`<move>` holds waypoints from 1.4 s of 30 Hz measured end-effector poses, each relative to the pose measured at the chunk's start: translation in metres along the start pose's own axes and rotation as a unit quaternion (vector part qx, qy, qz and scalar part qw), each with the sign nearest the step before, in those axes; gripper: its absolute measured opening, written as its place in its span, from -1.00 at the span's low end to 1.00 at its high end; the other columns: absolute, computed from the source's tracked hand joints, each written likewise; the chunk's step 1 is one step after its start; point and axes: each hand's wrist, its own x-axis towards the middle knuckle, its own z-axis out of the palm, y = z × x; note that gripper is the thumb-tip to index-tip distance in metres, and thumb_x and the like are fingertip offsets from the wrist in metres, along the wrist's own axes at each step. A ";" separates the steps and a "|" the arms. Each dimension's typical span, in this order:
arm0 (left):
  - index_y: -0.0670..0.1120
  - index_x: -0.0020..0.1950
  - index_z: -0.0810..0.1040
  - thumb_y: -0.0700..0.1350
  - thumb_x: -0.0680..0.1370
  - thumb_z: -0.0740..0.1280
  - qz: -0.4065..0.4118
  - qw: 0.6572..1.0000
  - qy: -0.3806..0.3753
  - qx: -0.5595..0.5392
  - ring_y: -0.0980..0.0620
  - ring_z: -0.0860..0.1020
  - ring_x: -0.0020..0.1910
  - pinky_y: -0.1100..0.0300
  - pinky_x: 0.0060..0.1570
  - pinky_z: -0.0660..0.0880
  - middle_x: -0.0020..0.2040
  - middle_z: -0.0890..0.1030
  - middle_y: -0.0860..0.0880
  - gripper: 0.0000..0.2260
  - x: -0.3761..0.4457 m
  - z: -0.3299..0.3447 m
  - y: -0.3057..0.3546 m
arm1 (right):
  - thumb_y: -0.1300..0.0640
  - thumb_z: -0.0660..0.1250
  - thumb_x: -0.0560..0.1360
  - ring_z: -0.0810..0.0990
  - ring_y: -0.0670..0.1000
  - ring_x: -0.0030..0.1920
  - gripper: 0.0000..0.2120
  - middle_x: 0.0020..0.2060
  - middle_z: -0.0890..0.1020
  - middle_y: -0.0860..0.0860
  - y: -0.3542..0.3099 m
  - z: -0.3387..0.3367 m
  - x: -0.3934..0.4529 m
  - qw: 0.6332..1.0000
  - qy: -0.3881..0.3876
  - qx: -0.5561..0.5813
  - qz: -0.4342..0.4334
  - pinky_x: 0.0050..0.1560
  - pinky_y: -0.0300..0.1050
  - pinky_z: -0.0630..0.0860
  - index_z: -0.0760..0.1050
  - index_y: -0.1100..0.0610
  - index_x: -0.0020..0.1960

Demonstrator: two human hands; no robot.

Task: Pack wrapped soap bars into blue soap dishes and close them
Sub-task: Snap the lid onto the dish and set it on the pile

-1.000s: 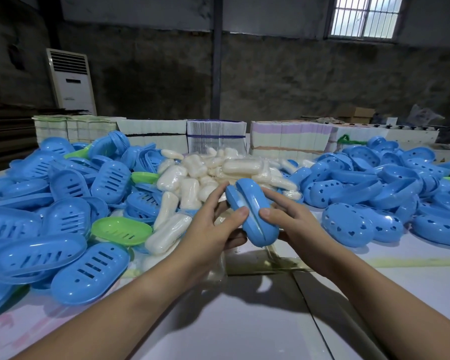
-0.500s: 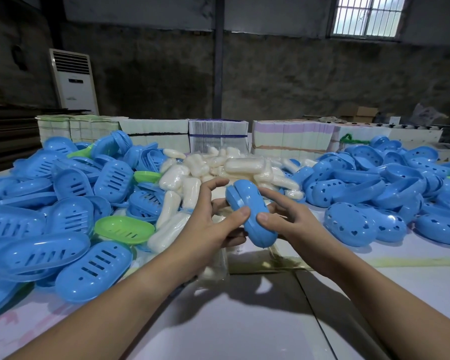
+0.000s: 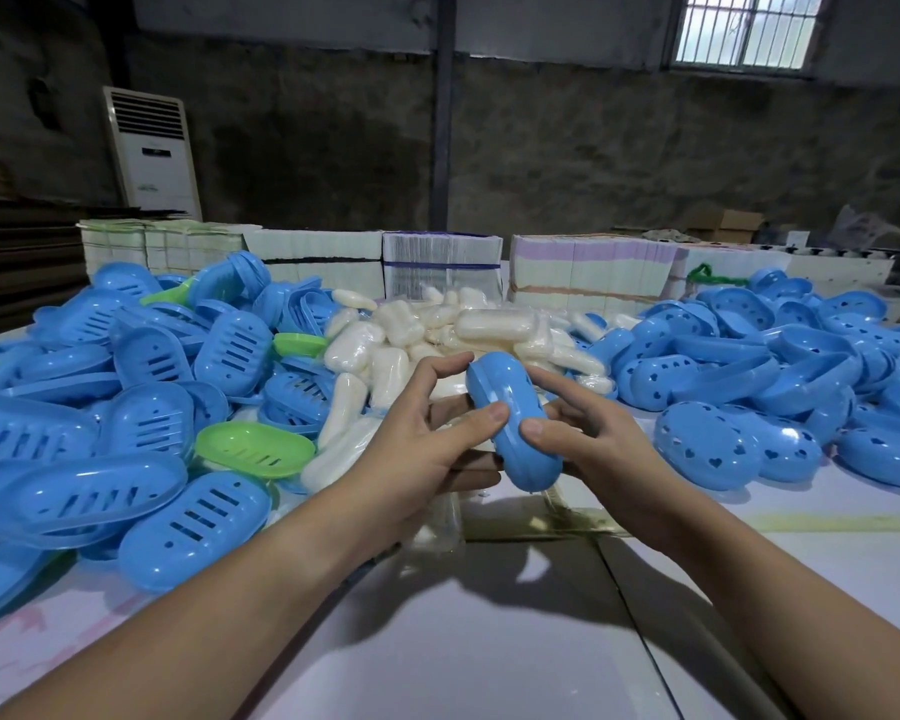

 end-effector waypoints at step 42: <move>0.08 -0.05 0.70 -0.16 0.63 0.29 0.034 0.995 0.077 0.044 -0.05 0.70 0.03 -0.01 -0.06 0.56 0.01 0.73 -0.05 -0.78 0.012 -0.013 -0.010 | -0.45 0.14 0.41 0.38 0.23 0.35 -0.30 0.34 0.49 0.09 -0.005 -0.223 -0.140 0.621 0.332 -0.590 0.395 0.23 0.15 0.43 0.22 -0.17 0.46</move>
